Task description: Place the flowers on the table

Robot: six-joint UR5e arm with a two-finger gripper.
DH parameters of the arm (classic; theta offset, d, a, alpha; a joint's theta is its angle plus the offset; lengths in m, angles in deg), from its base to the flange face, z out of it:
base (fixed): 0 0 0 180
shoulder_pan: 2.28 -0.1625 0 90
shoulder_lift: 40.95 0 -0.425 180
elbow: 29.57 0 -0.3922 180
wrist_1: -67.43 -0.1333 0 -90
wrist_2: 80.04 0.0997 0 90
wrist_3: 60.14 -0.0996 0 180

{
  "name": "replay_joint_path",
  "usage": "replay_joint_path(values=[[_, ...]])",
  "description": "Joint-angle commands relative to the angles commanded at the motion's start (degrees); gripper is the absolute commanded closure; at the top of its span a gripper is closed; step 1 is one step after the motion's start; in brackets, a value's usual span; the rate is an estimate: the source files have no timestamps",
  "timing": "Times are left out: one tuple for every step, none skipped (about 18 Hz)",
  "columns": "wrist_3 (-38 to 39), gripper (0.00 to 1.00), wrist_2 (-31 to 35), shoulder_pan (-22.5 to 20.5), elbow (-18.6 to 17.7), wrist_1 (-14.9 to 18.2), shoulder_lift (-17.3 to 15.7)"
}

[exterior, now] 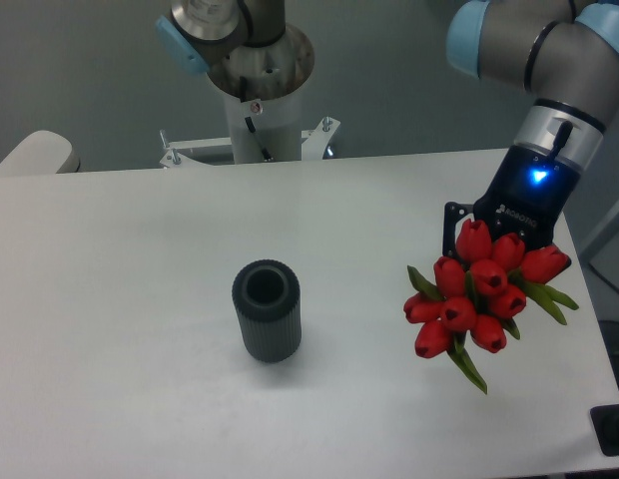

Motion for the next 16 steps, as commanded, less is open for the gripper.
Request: replay_joint_path(values=[[-0.1,0.59,0.4,0.2,-0.1,-0.1,0.0],[0.0,0.59,0.4,0.9,-0.3,-0.2,0.0],[0.0,0.59,0.4,1.1,-0.2,-0.2,0.0],[0.0,0.59,0.4,1.1,0.0,-0.1,0.1],[0.0,0.59,0.4,1.2,0.0,0.1,0.1],[-0.2,0.59,0.4,1.2,0.0,-0.1,0.1],[-0.2,0.59,0.4,1.1,-0.1,-0.2,0.1],[-0.2,0.59,0.4,1.1,0.1,0.0,0.1],[-0.2,0.59,0.4,1.1,0.3,-0.1,0.2],[-0.2,0.59,0.4,1.1,0.5,-0.2,0.3],[-0.2,0.59,0.4,1.2,0.5,-0.3,0.2],[-0.2,0.59,0.4,1.2,0.5,-0.4,0.2],[-0.3,0.59,0.4,1.2,0.5,-0.4,0.1],[-0.4,0.59,0.5,1.1,0.4,-0.4,0.0],[-0.7,0.59,0.7,1.1,0.4,-0.3,0.0],[-1.0,0.59,2.4,1.1,0.5,-0.3,-0.3]])
